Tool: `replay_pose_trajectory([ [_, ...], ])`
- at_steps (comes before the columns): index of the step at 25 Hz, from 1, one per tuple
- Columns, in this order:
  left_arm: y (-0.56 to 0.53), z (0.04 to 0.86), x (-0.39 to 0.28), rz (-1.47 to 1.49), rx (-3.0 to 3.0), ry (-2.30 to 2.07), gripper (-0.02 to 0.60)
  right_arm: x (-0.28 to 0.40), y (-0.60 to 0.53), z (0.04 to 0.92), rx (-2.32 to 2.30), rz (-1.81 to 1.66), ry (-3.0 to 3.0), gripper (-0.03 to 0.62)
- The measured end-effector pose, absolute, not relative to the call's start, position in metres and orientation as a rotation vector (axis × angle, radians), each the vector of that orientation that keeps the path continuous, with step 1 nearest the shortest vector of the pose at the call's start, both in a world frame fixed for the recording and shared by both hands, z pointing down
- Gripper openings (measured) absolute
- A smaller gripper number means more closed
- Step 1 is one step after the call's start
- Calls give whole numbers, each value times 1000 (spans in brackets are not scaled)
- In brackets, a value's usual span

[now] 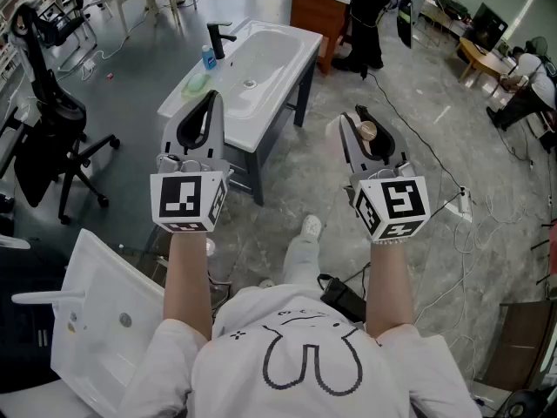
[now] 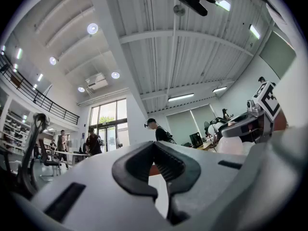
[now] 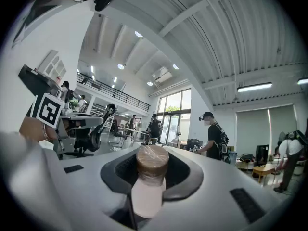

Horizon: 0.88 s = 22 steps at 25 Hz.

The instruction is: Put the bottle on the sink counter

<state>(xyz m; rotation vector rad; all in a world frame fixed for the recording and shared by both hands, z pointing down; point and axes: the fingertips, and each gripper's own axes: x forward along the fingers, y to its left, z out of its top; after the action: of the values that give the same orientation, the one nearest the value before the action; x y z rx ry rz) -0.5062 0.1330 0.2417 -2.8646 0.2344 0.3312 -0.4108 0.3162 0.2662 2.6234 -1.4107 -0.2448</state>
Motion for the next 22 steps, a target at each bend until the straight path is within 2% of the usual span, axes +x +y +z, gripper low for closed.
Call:
replay_pose_trajectory([
  [10, 119, 245, -465, 307, -2878, 255, 9, -354, 323, 266, 2664, -223, -1366, 123],
  [22, 91, 243, -357, 266, -2873, 322, 9, -238, 286, 264, 2640, -192, -1486, 124],
])
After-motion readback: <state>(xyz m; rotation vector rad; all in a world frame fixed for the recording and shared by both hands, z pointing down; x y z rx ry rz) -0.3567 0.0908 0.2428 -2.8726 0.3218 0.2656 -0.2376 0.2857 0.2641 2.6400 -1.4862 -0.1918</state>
